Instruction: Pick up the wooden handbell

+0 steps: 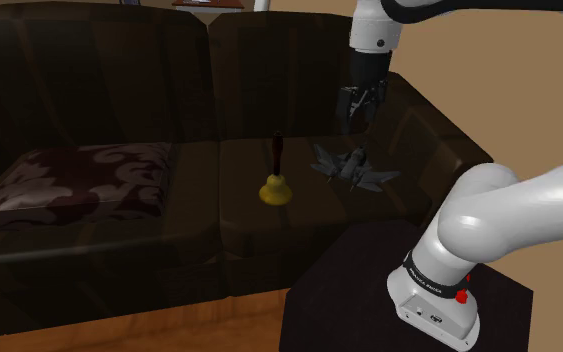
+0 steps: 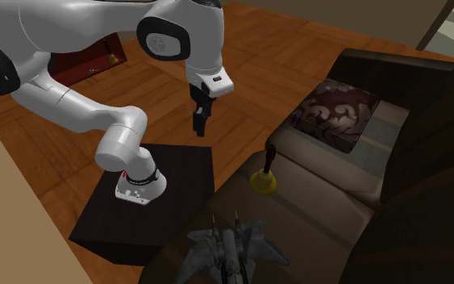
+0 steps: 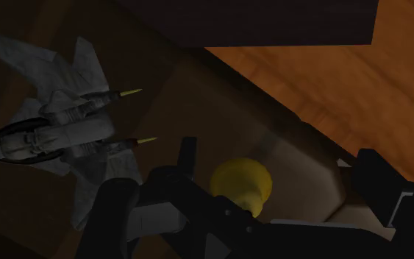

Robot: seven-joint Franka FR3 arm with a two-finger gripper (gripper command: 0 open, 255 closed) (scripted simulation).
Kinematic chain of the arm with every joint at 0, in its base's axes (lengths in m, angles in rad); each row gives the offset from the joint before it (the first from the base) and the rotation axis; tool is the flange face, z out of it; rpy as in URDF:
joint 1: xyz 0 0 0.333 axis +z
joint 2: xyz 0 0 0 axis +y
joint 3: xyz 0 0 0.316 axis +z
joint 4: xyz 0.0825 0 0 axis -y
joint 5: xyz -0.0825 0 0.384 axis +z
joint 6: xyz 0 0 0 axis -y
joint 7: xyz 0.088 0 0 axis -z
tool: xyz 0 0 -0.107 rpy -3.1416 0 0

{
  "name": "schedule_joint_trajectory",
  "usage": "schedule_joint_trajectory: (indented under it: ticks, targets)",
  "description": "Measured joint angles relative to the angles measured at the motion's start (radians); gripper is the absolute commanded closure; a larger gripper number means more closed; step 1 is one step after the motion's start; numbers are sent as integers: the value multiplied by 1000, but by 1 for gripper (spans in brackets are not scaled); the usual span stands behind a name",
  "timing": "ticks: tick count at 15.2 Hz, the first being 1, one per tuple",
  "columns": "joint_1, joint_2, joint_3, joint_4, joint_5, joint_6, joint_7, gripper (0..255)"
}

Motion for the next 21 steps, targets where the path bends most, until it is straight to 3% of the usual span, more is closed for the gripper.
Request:
schedule_joint_trajectory:
  ticks: [2,8,21]
  targets:
    - [2,21,-4,6,-2,14,-10,0]
    - [24,250,-46,98,-13,134,-122,0]
    - [74,775,-77,443,28,273,-360,0]
